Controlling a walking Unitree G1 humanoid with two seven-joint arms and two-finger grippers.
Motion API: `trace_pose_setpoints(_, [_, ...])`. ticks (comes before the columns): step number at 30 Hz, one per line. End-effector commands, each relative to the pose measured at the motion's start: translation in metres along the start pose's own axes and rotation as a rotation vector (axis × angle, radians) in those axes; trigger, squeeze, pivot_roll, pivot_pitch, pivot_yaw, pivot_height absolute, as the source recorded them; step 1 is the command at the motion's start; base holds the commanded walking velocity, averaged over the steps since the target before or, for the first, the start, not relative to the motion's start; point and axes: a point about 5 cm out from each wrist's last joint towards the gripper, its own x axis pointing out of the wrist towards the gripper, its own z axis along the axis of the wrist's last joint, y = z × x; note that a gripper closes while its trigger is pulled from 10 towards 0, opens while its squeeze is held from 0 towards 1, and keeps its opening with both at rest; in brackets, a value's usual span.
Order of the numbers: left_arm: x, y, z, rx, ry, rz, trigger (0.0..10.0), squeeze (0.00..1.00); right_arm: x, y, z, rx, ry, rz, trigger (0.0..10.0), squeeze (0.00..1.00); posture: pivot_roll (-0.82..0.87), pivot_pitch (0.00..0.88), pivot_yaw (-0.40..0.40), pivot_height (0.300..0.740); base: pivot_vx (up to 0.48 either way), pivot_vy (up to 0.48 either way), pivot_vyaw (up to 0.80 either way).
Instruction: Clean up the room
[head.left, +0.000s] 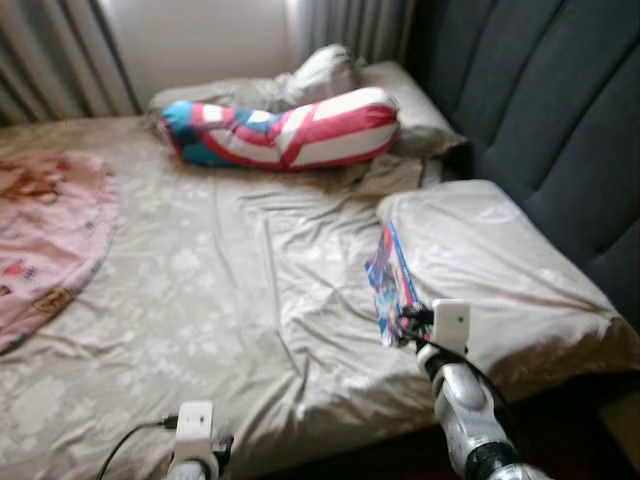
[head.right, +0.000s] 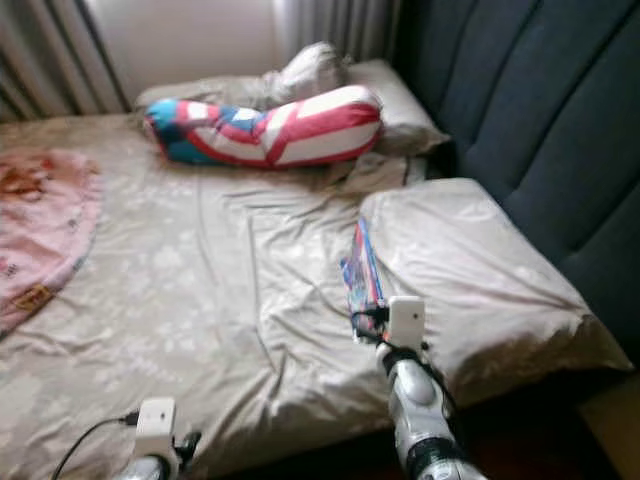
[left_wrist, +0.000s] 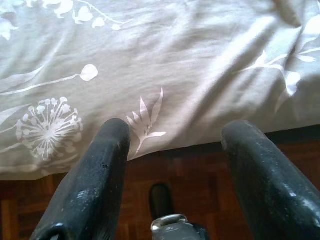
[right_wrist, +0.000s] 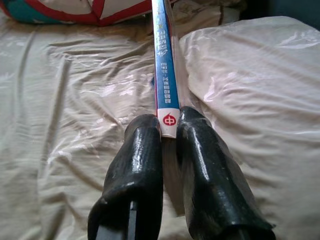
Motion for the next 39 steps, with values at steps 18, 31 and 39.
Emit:
trace_pose_setpoints(18, [-0.0016,0.0015,-0.0053,-0.003,0.012,-0.003,10.0,0.0,0.0027,0.0007,0.0063,-0.009,-0.026,-0.013,10.0,0.0,-0.11,0.031,-0.021,0.74,0.0,0.0,0.0])
trace_pose_setpoints(31, [-0.0017,0.002,-0.0058,0.002,0.014,-0.005,10.0,0.0,0.0034,-0.0006,0.0047,-0.036,-0.002,-0.029,10.0,0.0,-0.11,0.034,-0.022,0.74,0.0,0.0,-0.24])
trace_pose_setpoints(39, [-0.0018,0.0023,-0.0063,0.004,0.017,-0.005,10.0,0.0,0.0033,-0.0001,0.0043,-0.048,0.001,-0.027,10.0,0.0,-0.11,0.035,-0.023,0.74,0.03,0.0,0.0])
